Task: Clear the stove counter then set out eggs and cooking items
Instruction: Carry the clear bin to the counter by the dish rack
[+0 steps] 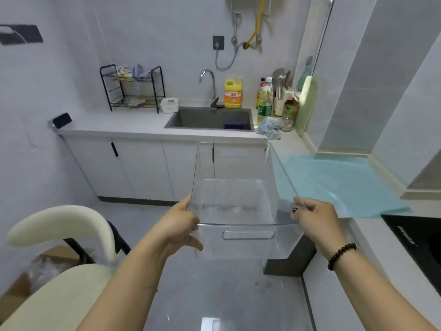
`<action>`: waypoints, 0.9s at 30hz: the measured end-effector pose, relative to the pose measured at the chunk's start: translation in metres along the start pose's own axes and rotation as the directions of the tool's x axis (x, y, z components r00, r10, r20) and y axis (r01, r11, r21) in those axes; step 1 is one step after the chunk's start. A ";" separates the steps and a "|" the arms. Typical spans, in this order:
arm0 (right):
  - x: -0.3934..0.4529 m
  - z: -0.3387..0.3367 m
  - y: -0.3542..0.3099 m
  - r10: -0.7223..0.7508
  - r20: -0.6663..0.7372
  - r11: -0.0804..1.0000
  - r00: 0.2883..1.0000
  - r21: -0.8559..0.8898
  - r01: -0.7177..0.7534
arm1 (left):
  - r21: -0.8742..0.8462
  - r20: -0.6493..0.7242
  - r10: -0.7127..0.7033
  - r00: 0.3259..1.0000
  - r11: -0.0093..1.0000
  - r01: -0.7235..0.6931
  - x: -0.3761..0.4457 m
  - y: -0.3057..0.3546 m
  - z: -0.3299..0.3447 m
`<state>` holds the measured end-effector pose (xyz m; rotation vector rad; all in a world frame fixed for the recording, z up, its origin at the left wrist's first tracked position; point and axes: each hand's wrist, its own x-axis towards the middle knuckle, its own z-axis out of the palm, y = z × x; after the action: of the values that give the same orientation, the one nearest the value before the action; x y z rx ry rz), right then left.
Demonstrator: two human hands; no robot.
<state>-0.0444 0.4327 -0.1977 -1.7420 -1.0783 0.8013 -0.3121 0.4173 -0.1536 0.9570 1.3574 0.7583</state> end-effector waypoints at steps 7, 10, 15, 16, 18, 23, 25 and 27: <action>0.107 0.049 -0.020 -0.025 0.122 1.000 0.992 -0.012 0.027 | -0.086 -0.107 -0.002 0.994 0.996 -0.007 0.061 0.029 -0.005; 0.140 0.069 -0.028 -0.047 0.182 0.998 0.982 -0.027 0.053 | -0.141 -0.193 -0.047 0.980 0.990 0.020 0.081 0.044 -0.005; 0.185 0.111 -0.044 -0.090 0.241 0.992 0.966 -0.064 0.108 | -0.186 -0.252 -0.093 0.963 0.982 0.046 0.120 0.055 -0.028; 0.191 0.117 -0.046 -0.090 0.250 0.993 0.964 -0.053 0.106 | -0.187 -0.253 -0.084 0.964 0.982 0.037 0.124 0.056 -0.033; 0.208 0.140 -0.052 -0.080 0.301 0.995 0.950 -0.035 0.095 | -0.206 -0.259 -0.083 0.962 0.978 0.029 0.143 0.058 -0.050; 0.246 0.199 -0.073 -0.058 0.337 0.995 0.940 -0.054 0.081 | -0.240 -0.278 -0.101 0.955 0.970 0.032 0.184 0.070 -0.092; 0.267 0.235 -0.087 -0.065 0.354 0.993 0.933 -0.067 0.095 | -0.256 -0.295 -0.118 0.948 0.966 0.041 0.210 0.080 -0.119; 0.281 0.263 -0.103 -0.075 0.377 0.991 0.923 -0.073 0.111 | -0.272 -0.318 -0.130 0.939 0.961 0.041 0.230 0.088 -0.143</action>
<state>-0.1880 0.8041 -0.2198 -1.6361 -1.4622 1.0663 -0.4251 0.6779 -0.1725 0.5714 1.5326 1.0379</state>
